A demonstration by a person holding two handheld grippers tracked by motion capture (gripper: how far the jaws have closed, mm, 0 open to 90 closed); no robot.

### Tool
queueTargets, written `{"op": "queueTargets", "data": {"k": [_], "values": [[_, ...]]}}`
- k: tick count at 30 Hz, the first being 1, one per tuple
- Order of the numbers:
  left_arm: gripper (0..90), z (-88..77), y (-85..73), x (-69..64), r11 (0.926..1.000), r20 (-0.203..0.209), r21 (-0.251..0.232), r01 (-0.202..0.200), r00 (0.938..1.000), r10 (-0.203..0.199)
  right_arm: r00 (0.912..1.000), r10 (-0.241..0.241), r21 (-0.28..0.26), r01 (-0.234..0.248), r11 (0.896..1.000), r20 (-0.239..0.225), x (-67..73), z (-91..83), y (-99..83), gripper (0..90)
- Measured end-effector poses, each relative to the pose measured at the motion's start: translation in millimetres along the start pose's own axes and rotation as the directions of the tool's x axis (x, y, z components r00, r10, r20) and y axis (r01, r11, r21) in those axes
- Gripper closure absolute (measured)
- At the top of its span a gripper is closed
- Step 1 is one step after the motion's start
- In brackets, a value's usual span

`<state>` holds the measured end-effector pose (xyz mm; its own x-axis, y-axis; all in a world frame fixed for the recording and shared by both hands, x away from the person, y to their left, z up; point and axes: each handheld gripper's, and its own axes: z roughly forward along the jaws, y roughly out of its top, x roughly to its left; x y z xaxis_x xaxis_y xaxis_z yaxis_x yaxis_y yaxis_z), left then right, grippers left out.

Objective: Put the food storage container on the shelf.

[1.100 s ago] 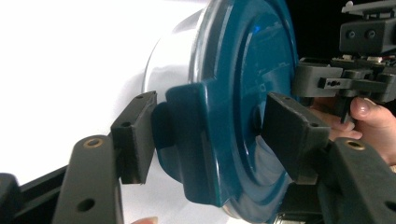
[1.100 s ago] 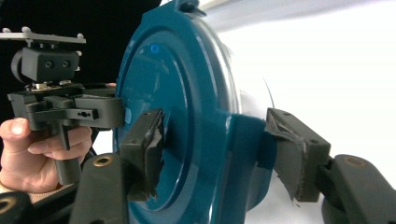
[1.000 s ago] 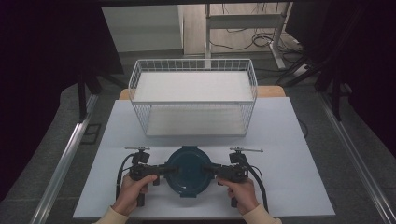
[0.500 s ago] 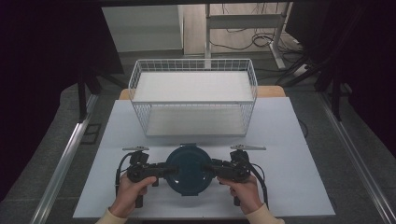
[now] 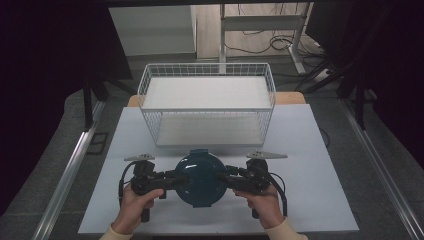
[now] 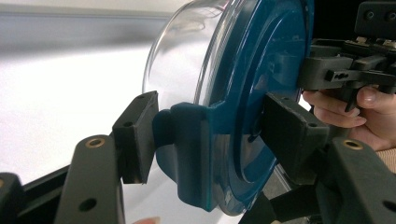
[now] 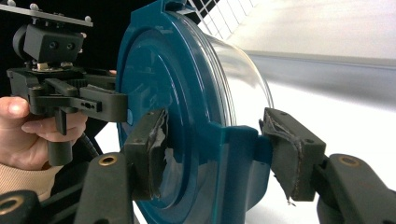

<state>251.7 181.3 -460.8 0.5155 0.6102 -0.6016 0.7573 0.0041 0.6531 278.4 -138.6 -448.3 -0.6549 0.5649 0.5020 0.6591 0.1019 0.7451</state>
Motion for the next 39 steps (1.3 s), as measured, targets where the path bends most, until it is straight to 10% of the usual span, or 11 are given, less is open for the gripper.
{"op": "queueTargets", "data": {"k": [24, 39], "values": [[38.0, -12.3, 29.6, -20.5, 0.9964, -0.019, -0.047, -0.072, 0.9973, 0.071, 0.9973, -0.074, -0.046, 0.073, 0.996, -0.008, 10.1, -13.8, 28.2, 42.1], [38.0, -13.3, 81.4, -37.1, 0.9903, -0.019, -0.064, -0.123, 0.9924, 0.122, 0.9943, -0.106, -0.097, 0.104, 0.990, -0.014, 6.7, -31.9, 71.7, 43.0]]}}
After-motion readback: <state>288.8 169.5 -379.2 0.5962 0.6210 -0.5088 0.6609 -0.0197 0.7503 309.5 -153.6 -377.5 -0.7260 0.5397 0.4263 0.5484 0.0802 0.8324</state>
